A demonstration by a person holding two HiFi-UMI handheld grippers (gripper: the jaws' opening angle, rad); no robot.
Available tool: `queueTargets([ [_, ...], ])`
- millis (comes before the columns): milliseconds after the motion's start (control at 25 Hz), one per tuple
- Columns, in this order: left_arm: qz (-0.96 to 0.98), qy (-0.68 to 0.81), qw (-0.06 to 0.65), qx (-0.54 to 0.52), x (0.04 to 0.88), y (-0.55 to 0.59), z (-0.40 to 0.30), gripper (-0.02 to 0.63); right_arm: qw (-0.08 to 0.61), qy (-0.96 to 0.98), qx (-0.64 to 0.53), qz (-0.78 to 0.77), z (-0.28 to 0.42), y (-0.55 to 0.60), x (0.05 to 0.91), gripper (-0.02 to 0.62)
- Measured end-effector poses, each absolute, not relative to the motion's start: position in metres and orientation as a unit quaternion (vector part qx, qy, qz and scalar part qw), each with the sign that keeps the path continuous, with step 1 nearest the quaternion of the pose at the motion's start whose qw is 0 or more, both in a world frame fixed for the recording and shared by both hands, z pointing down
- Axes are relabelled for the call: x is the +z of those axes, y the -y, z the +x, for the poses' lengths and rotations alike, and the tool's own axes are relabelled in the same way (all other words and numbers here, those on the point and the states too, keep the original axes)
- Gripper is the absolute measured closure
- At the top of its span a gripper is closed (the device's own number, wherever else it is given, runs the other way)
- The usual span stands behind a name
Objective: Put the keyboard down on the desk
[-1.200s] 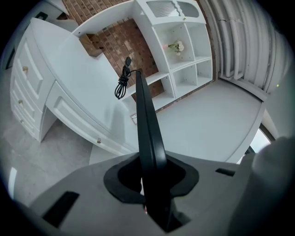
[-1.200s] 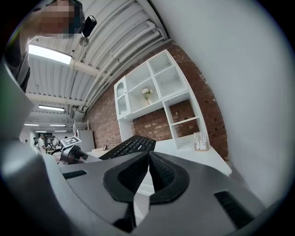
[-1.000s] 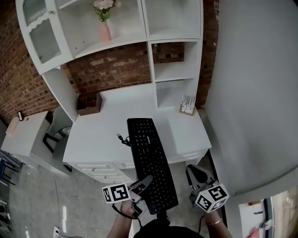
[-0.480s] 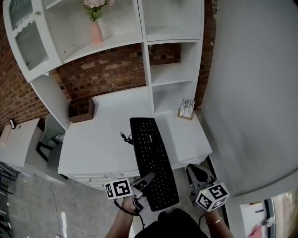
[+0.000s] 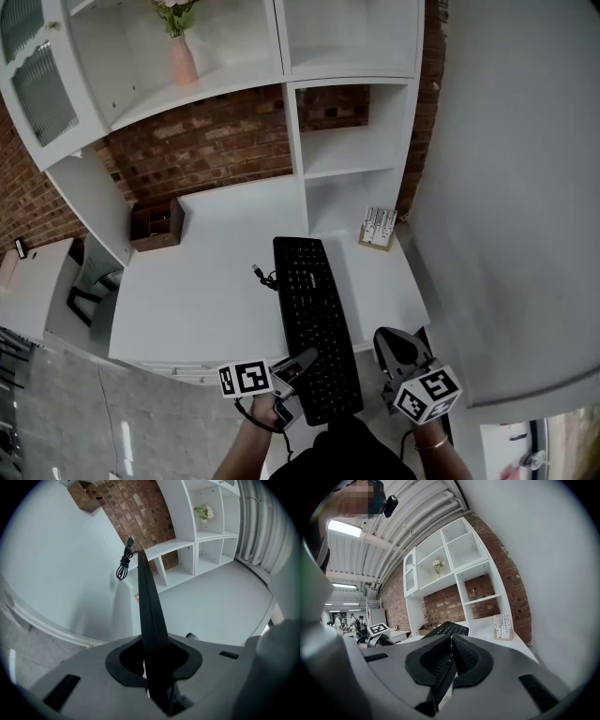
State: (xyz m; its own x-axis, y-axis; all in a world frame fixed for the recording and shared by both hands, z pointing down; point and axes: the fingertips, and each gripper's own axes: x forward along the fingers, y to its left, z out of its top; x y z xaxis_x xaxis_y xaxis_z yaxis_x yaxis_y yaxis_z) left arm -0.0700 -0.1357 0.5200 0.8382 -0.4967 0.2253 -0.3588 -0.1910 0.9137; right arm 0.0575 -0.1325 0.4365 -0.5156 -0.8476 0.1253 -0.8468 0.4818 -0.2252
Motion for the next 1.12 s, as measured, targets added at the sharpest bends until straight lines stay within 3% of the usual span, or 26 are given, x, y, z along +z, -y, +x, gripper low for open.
queueTargets([
  [1120, 0.739, 0.287, 0.608, -0.034, 0.580, 0.216, -0.048, 0.522, -0.022, -0.871, -0.176, -0.459, 0.067, 0.225, 0.476, 0.589],
])
